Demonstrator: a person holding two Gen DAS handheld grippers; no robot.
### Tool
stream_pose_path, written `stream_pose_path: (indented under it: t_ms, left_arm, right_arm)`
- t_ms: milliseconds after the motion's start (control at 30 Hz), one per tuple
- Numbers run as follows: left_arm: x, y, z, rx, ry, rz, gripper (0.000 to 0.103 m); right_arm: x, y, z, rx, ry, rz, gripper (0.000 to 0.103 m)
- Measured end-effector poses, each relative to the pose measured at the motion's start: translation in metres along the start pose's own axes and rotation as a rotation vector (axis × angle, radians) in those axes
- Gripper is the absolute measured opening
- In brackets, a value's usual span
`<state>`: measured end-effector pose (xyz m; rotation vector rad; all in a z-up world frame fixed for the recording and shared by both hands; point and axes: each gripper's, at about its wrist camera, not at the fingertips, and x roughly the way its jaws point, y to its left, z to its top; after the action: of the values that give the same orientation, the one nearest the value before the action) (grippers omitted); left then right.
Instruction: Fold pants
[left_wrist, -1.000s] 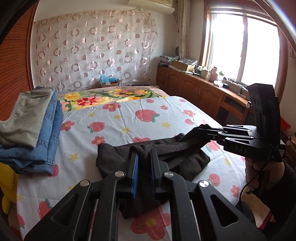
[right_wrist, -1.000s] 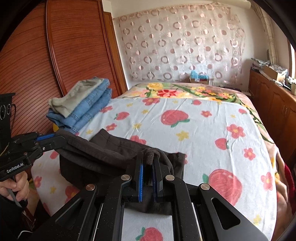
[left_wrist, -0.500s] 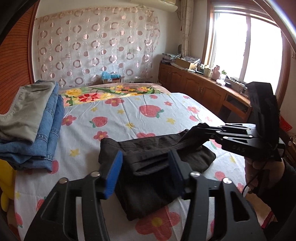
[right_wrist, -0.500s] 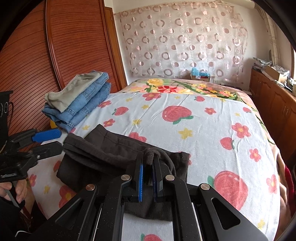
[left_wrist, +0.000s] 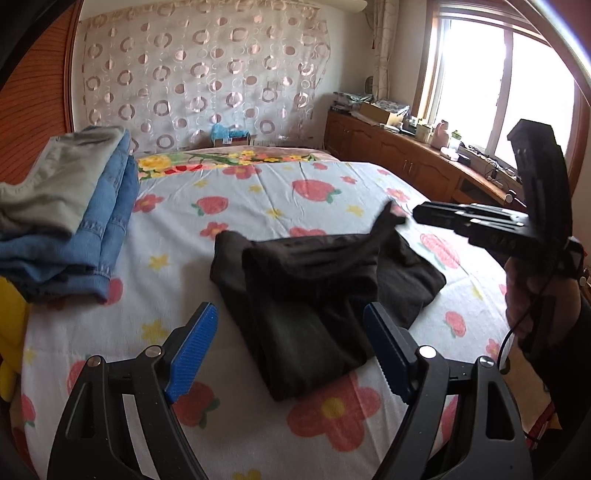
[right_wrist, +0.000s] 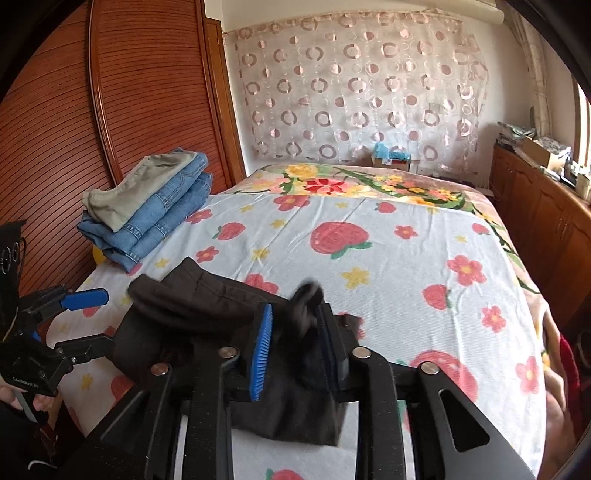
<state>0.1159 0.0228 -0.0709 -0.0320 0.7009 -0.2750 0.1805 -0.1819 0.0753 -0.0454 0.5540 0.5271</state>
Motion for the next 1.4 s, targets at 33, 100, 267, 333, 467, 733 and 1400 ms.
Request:
stream_pose_path:
  t_ms: [33,100,267,333,467,733,1400]
  left_arm:
    - [0.0,0.0,-0.002,-0.002,0.005,0.002,0.082]
    - [0.001,0.001,-0.005,-0.004,0.011,0.006,0.082]
    - [0.001,-0.001,-0.014,0.0,0.032,-0.004,0.078]
    - [0.001,-0.003,-0.017,0.003,0.045,-0.013,0.07]
    - [0.003,-0.004,-0.024,-0.006,0.073,-0.041,0.054]
    - [0.01,-0.005,-0.03,-0.003,0.109,-0.032,0.038]
    - [0.0,0.001,-0.028,-0.027,0.056,0.018,0.009]
  right_arm:
    - [-0.002,-0.001,-0.001,-0.004,0.002,-0.005,0.032]
    - [-0.005,-0.002,-0.004,-0.011,0.011,-0.003,0.032]
    - [-0.005,-0.011,-0.02,-0.013,0.081,0.013,0.032]
    - [-0.002,-0.013,-0.03,-0.013,0.112,0.015,0.032]
    - [0.002,-0.019,-0.039,0.006,0.15,0.034,0.032]
    - [0.008,-0.023,-0.038,0.019,0.179,0.049,0.032]
    - [-0.003,-0.015,-0.045,-0.007,0.137,0.035,0.005]
